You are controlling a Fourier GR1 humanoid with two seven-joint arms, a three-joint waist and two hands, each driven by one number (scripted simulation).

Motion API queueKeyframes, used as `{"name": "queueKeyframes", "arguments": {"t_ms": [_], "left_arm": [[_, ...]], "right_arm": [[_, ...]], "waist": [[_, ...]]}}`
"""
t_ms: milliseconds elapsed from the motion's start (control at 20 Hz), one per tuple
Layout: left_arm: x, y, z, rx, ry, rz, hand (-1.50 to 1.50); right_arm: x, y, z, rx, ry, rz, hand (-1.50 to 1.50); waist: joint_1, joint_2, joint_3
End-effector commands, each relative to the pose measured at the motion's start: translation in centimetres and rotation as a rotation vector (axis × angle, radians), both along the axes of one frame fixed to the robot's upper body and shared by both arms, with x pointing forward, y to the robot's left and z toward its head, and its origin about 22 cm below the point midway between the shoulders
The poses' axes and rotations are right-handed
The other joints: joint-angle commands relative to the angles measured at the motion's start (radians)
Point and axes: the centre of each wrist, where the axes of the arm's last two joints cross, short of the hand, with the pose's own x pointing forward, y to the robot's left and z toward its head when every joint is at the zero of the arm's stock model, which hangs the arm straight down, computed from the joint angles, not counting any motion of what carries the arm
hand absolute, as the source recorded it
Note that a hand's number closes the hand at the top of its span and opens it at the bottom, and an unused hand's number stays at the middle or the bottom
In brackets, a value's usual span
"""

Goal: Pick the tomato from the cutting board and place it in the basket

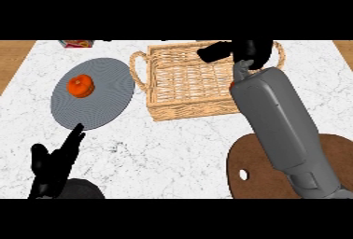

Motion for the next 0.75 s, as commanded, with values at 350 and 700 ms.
{"name": "queueKeyframes", "arguments": {"t_ms": [350,700], "left_arm": [[-1.5,0.3,-2.2,-0.017,0.166,0.047,0.0],[-2.4,2.0,-3.1,-0.018,0.155,0.08,0.0]], "right_arm": [[-2.0,-4.5,2.9,0.18,-0.126,-0.102,-1.5],[-5.8,-12.0,3.3,0.189,-0.123,-0.182,-1.5]], "waist": [[-0.015,0.004,-0.018],[-0.034,0.002,-0.018]]}}
